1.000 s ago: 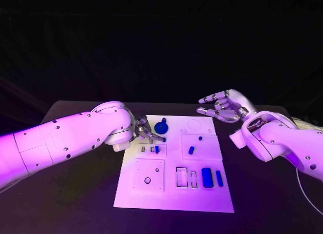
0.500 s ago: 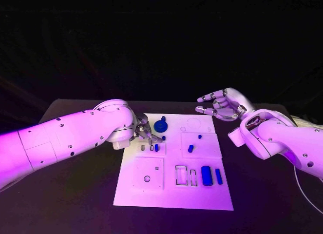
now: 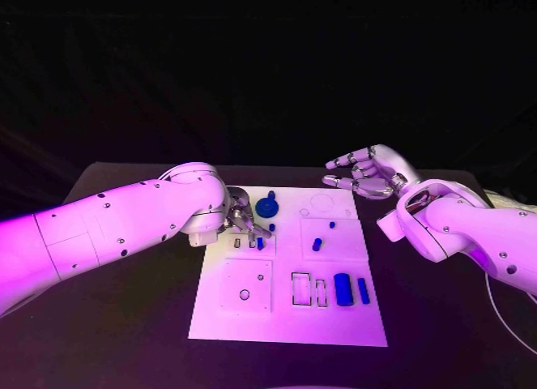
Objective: Assemble the parts on the task board
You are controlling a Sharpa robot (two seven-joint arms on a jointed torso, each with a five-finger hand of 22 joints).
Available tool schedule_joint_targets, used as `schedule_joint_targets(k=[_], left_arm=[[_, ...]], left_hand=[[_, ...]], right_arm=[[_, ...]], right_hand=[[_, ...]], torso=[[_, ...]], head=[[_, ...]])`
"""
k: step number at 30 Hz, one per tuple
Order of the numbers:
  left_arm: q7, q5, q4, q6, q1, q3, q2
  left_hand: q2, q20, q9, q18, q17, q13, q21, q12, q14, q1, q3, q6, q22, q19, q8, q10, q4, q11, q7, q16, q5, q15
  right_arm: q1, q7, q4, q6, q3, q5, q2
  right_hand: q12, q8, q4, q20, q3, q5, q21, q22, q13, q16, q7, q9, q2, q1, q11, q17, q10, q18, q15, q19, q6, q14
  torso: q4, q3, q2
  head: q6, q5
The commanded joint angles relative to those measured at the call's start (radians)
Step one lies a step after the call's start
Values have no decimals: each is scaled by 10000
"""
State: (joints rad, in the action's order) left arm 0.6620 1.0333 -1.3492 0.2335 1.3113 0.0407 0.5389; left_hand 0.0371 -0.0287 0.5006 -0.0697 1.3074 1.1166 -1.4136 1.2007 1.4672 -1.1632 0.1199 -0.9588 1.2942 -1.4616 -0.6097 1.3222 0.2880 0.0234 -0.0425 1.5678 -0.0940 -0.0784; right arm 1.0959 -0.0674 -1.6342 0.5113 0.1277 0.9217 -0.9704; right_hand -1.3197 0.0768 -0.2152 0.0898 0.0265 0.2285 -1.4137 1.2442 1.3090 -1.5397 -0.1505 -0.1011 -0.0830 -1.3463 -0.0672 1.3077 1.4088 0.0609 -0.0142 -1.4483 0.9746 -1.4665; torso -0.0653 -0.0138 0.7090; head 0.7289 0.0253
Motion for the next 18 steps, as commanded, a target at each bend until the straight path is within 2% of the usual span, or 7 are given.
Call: schedule_joint_targets(k=[1, 7, 18], left_arm=[[33, 36, 37, 326, 6, 0, -74], [36, 36, 99, 412, -6, 12, -157], [33, 37, 154, 529, -16, 38, -217]], left_hand=[[56, 30, 31, 153, 2634, 14, -52, 32, 1036, -58, 49, 74, 22, -125, -75, 73, -10, 17, -15, 30, 21, -58], [91, 31, 82, 157, 2634, 55, -67, 63, 1036, -110, 53, 90, 51, -132, -101, 95, -13, 21, -11, 30, 14, -61], [149, 35, 194, 159, 2634, 64, -74, 65, 1036, -261, 54, 138, 70, -130, -150, 99, -36, 26, -6, 30, 0, -65]], right_arm=[[-16, 65, 12, -214, 0, 104, 26], [-19, 89, 21, -250, 0, 102, 36], [-23, 106, 43, -296, -1, 102, 60]], right_hand=[[63, 50, 2, -11, -82, 46, 58, -8, 749, 27, 19, -13, 73, -14, 43, 2128, -31, 56, 10, 75, 68, -910], [63, 50, 3, -12, -88, 51, 70, -31, 748, 37, 20, -14, 83, -15, 45, 2114, -30, 61, 8, 84, 70, -906], [63, 50, 3, -12, -88, 51, 70, -31, 748, 37, 20, -14, 83, -15, 45, 2114, -30, 61, 8, 84, 70, -906]], torso=[[1, 6, 0], [1, 3, 8], [-8, 18, 0]], head=[[27, 16], [54, 40], [85, 44]])
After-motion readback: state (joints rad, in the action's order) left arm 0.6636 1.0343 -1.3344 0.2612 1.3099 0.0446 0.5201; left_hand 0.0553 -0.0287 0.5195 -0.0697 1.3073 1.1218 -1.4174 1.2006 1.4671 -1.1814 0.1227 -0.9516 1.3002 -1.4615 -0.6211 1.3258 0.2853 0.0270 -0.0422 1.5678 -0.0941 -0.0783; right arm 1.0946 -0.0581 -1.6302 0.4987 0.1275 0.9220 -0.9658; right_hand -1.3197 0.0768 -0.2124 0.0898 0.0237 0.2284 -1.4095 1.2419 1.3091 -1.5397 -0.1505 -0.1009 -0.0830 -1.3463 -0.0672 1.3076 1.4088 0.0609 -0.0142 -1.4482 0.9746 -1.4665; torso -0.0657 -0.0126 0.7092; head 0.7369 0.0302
